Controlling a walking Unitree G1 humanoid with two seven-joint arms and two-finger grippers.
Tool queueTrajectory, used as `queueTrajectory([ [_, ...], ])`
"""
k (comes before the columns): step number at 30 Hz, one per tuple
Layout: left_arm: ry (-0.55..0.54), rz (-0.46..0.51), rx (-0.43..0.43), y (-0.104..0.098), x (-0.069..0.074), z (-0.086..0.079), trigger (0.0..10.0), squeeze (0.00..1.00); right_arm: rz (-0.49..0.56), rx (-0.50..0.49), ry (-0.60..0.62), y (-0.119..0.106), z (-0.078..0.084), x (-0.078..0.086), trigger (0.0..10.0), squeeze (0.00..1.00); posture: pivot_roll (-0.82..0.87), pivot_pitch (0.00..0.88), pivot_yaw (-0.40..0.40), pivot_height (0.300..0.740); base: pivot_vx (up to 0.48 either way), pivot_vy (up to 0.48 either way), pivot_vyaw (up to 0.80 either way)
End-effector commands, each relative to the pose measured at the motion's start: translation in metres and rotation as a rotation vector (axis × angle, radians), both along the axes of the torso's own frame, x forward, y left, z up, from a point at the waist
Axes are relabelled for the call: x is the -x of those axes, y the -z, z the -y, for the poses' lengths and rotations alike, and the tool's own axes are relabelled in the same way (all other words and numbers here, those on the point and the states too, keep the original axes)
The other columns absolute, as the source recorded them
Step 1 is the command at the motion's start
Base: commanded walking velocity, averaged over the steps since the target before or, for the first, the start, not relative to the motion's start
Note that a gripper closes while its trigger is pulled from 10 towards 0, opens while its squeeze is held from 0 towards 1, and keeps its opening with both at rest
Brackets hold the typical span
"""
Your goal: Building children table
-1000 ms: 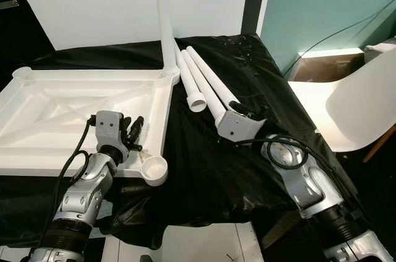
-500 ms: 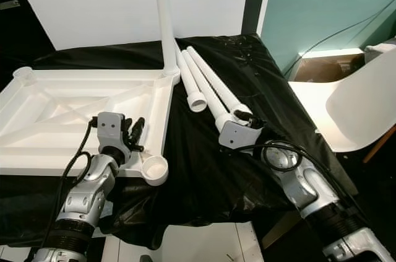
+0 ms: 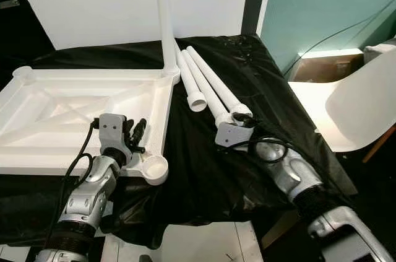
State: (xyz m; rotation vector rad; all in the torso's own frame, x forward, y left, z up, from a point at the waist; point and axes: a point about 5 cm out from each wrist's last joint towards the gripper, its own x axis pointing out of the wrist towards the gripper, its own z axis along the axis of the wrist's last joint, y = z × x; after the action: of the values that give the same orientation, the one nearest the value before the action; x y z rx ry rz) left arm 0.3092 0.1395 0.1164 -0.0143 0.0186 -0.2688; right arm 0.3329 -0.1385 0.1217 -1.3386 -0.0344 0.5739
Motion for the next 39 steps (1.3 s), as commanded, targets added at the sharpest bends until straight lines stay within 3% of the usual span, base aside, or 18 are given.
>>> queueTrajectory([
  [1,-0.009,-0.005,-0.010,0.003,0.001,-0.001,10.0,0.00,-0.005,0.040,-0.007,0.012,-0.002,-0.002,10.0,0.00,-0.02,0.000,-0.003,0.740,0.000,0.000,0.00],
  [3,-0.009,-0.005,-0.010,0.003,0.001,-0.001,10.0,0.00,-0.005,0.040,-0.007,0.012,-0.002,-0.002,10.0,0.00,-0.02,0.000,-0.003,0.740,0.000,0.000,0.00],
  [4,-0.007,-0.005,-0.010,0.003,0.001,0.000,10.0,0.00,0.011,0.050,-0.012,0.016,-0.006,-0.005,8.7,0.00,-0.02,0.000,-0.002,0.740,0.000,0.000,0.00],
  [5,-0.007,-0.005,-0.010,0.003,0.001,0.000,10.0,0.00,0.011,0.050,-0.012,0.016,-0.006,-0.005,8.7,0.00,-0.02,0.000,-0.002,0.740,0.000,0.000,0.00],
  [6,-0.004,-0.006,-0.011,0.004,0.002,0.002,10.0,0.00,0.032,0.056,-0.016,0.019,-0.010,-0.008,4.3,0.00,-0.02,0.000,-0.001,0.740,0.000,0.000,0.00],
  [7,-0.001,-0.006,-0.011,0.004,0.002,0.003,10.0,0.00,0.053,0.063,-0.020,0.020,-0.013,-0.010,1.5,0.00,-0.02,0.000,-0.002,0.740,0.000,0.000,0.00],
  [8,-0.001,-0.006,-0.011,0.004,0.002,0.003,10.0,0.00,0.053,0.063,-0.020,0.020,-0.013,-0.010,1.5,0.00,-0.02,0.000,-0.002,0.740,0.000,0.000,0.00],
  [9,0.003,-0.006,-0.012,0.004,0.003,0.005,10.0,0.00,0.074,0.064,-0.023,0.023,-0.015,-0.011,0.0,0.00,-0.01,0.000,-0.001,0.740,0.000,0.000,0.00],
  [19,0.011,-0.009,-0.011,0.005,0.004,0.007,10.0,0.00,0.152,0.042,-0.010,0.039,-0.017,-0.008,0.0,0.00,-0.01,0.000,0.003,0.740,0.000,0.000,0.00],
  [23,0.018,-0.014,-0.017,0.006,0.004,0.008,10.0,0.00,0.252,0.024,0.015,0.034,-0.016,-0.008,0.0,0.00,-0.02,0.000,0.009,0.740,0.000,0.000,0.00],
  [25,0.027,-0.016,-0.019,0.006,0.003,0.010,10.0,0.00,0.361,0.001,0.036,0.029,-0.015,-0.007,0.0,0.00,-0.03,0.000,0.020,0.740,0.000,0.000,0.00],
  [28,0.036,-0.013,-0.018,0.005,0.002,0.011,10.0,0.00,0.432,-0.007,0.038,0.025,-0.015,-0.007,0.0,0.00,-0.04,0.000,0.024,0.740,0.000,0.000,0.00],
  [29,0.043,-0.009,-0.017,0.004,0.000,0.012,10.0,0.00,0.511,-0.023,0.050,0.018,-0.014,-0.006,0.0,0.00,-0.05,0.000,0.028,0.740,0.000,0.000,0.00],
  [30,0.043,-0.009,-0.017,0.004,0.000,0.012,10.0,0.00,0.511,-0.023,0.050,0.018,-0.014,-0.006,0.0,0.00,-0.05,0.000,0.028,0.740,0.000,0.000,0.00],
  [32,0.048,0.003,-0.014,0.000,-0.004,0.011,10.0,0.00,0.645,-0.043,0.072,0.009,-0.010,-0.003,0.0,0.00,-0.05,0.000,0.032,0.740,0.000,0.000,0.00],
  [33,0.048,0.003,-0.014,0.000,-0.004,0.011,10.0,0.00,0.645,-0.043,0.072,0.009,-0.010,-0.003,0.0,0.00,-0.05,0.000,0.032,0.740,0.000,0.000,0.00],
  [35,0.049,0.011,-0.012,-0.003,-0.007,0.008,10.0,0.00,0.758,-0.054,0.068,0.002,-0.008,0.003,0.0,0.00,-0.06,0.000,0.034,0.740,0.000,0.000,0.00],
  [39,0.041,0.010,0.017,-0.004,-0.010,0.004,10.0,0.00,0.863,-0.092,0.038,-0.006,-0.008,0.013,0.0,0.00,-0.07,0.000,0.037,0.740,0.000,0.000,0.00],
])
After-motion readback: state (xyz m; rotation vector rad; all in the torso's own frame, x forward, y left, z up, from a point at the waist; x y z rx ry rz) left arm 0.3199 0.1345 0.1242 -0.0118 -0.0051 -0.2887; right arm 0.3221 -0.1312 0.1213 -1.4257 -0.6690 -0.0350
